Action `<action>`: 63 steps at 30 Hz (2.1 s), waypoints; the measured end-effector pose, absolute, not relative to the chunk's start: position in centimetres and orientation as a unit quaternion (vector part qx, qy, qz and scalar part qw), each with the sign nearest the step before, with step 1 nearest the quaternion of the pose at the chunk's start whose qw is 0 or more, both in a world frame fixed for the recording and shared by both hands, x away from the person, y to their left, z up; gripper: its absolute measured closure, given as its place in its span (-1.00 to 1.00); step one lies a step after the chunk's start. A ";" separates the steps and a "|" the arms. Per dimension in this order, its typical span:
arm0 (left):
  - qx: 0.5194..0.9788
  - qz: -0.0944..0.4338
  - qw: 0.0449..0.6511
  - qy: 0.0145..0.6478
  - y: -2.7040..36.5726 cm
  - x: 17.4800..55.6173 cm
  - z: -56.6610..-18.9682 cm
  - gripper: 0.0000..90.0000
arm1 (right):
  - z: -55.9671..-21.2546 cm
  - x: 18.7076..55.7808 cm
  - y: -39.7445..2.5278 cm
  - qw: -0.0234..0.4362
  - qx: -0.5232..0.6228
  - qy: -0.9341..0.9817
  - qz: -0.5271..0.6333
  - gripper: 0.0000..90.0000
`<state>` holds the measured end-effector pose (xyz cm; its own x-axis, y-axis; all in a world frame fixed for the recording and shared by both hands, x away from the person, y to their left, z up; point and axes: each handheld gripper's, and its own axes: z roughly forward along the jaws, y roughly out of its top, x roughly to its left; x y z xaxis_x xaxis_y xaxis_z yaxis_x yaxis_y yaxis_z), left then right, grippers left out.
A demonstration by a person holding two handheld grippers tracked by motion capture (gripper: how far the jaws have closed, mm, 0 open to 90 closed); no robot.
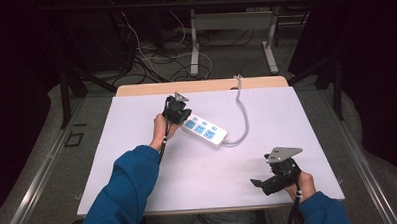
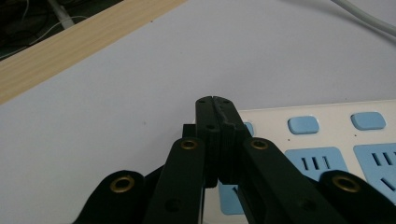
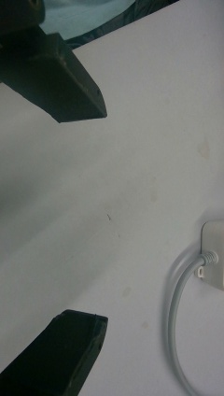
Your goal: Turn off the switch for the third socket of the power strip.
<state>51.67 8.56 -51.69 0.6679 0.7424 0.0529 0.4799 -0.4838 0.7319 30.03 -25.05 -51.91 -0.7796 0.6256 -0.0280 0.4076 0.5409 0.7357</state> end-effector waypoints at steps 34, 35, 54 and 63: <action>0.855 0.171 0.351 0.342 6.5 51.7 -53.5 1.00 | -51.9 30.1 -25.1 0.146 0.296 0.868 0.370 -0.96; 0.855 0.169 0.352 0.341 6.5 51.8 -53.5 1.00 | -51.9 30.1 -25.1 0.147 0.297 0.868 0.370 -0.96; 0.857 0.160 0.353 0.341 6.7 52.0 -53.4 1.00 | -52.0 30.1 -25.0 0.148 0.297 0.866 0.373 -0.96; 0.855 0.157 0.357 0.342 6.8 52.0 -53.4 1.00 | -52.0 30.1 -25.0 0.146 0.298 0.866 0.373 -0.96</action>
<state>52.03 6.82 -53.45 0.7161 0.6976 0.0241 0.4730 -0.5104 0.7182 30.11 -24.98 -52.04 -0.7792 0.6260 -0.0307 0.4075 0.5432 0.7341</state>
